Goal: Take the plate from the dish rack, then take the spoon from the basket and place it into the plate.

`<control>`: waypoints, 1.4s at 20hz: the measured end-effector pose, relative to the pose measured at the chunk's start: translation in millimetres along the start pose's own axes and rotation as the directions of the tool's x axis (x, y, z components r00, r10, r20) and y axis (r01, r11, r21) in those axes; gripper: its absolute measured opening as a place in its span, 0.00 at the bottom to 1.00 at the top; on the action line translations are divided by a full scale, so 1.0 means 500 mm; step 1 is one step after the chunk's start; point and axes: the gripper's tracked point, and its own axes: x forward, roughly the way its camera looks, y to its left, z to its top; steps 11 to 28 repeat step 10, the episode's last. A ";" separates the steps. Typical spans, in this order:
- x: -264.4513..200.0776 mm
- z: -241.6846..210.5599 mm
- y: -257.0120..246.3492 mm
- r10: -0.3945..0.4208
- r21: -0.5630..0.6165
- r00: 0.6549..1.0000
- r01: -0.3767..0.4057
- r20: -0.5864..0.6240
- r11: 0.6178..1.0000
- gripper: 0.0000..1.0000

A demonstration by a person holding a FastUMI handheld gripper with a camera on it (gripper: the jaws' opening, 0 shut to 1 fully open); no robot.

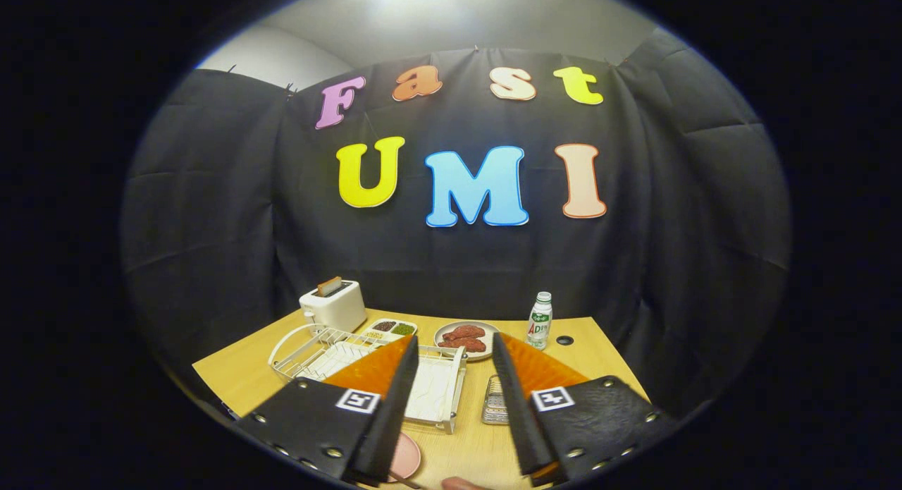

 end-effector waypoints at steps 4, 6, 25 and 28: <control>-0.011 0.030 -0.044 -0.041 0.004 0.998 0.041 0.054 0.999 0.87; -0.019 0.043 -0.054 -0.030 0.009 0.997 0.029 0.072 1.000 0.87; -0.032 0.056 -0.094 -0.047 0.039 0.993 0.043 0.105 0.998 0.87; -0.032 0.056 -0.094 -0.047 0.039 0.993 0.043 0.105 0.998 0.87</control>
